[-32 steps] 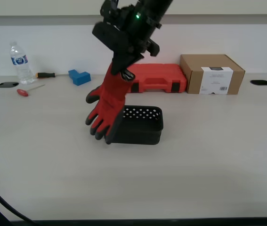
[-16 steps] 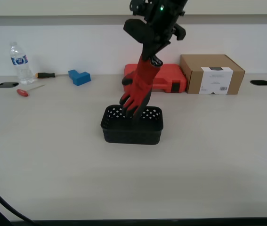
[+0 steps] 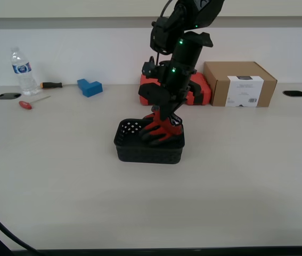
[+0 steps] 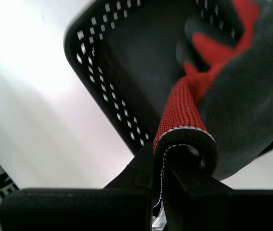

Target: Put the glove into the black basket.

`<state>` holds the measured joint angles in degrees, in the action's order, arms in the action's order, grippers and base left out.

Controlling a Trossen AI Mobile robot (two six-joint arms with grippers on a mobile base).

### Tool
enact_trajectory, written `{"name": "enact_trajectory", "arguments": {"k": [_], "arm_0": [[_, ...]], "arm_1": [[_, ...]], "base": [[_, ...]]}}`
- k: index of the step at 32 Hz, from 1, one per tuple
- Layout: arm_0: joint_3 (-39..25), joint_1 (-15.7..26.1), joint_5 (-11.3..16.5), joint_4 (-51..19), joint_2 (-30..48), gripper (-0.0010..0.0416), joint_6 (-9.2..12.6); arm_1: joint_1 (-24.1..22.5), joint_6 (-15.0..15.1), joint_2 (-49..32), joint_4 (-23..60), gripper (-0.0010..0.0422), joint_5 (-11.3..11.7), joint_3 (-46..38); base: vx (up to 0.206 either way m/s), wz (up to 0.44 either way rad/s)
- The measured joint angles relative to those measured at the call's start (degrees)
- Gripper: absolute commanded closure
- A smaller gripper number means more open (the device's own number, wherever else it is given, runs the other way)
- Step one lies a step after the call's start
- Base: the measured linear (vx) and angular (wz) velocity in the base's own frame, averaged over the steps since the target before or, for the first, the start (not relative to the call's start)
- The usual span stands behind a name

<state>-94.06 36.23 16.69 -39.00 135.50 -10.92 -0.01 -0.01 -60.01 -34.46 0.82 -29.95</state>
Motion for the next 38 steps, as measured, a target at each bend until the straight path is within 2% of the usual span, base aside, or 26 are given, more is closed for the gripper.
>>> {"name": "enact_trajectory", "arguments": {"k": [2, 5, 14, 16, 19, 22, 27, 29, 30, 31, 33, 36, 38], "arm_0": [[-0.22, 0.68, -0.35, 0.87, -0.09, 0.0406, -0.04], [-0.11, 2.12, -3.74, 0.92, 0.15, 0.0406, -1.38], [-0.15, 2.40, -1.97, 1.09, 0.04, 0.0397, -1.29], [-0.15, 2.43, -1.75, 1.09, 0.04, 0.0350, -1.01], [-0.15, 2.54, -1.64, 1.07, 0.04, 0.0301, -0.96], [-0.15, 2.73, -1.57, 1.07, 0.04, 0.0281, -1.29], [-0.11, 3.04, -1.51, 0.74, -0.35, 0.0279, -1.01], [-0.13, 3.45, -1.51, 0.59, -1.42, 0.0267, -0.70], [-0.11, 3.56, -1.55, 0.31, -2.23, 0.0235, -0.63], [-0.20, 3.67, -1.53, 0.39, -2.62, 0.0226, -0.63], [-0.13, 3.85, -2.01, -0.28, -3.74, 0.0177, 0.00], [-0.17, 3.93, -2.16, -1.09, -3.80, 0.0141, 0.00], [-0.17, 4.11, -2.19, -1.27, -3.82, 0.0135, -0.37]], "arm_1": [[0.00, 0.00, 0.00, -0.02, 0.0412, 0.00, 0.00], [0.02, 0.00, 0.00, 0.00, 0.0412, 0.02, 0.00], [0.02, 0.00, 0.00, -0.02, 0.0412, 0.00, 0.00], [0.02, 0.00, 0.00, -0.02, 0.0412, 0.00, 0.00], [0.02, 0.00, 0.00, -0.02, 0.0412, 0.00, 0.00], [0.02, 0.00, 0.00, -0.02, 0.0412, 0.00, 0.00], [0.02, 0.00, 0.00, -0.02, 0.0412, 0.00, 0.00], [0.00, 0.00, 0.00, 0.00, 0.0412, 0.00, 0.00], [0.00, 0.00, 0.00, -0.02, 0.0412, 0.00, 0.00], [0.00, 0.00, 0.00, -0.02, 0.0412, 0.00, 0.00], [0.02, 0.00, 0.00, -0.04, 0.0412, 0.00, 0.00], [0.00, 0.00, 0.00, -0.04, 0.0412, 0.00, 0.00], [0.02, 0.00, 0.00, -0.02, 0.0412, 0.00, 0.00]], "base": [[0.000, 0.000], [0.000, 0.000], [0.000, 0.000], [0.000, 0.000], [0.000, 0.000], [0.000, 0.000], [0.000, 0.000], [0.000, 0.000], [0.000, 0.000], [0.000, 0.000], [0.000, 0.000], [0.000, 0.000], [0.000, 0.000]]}}
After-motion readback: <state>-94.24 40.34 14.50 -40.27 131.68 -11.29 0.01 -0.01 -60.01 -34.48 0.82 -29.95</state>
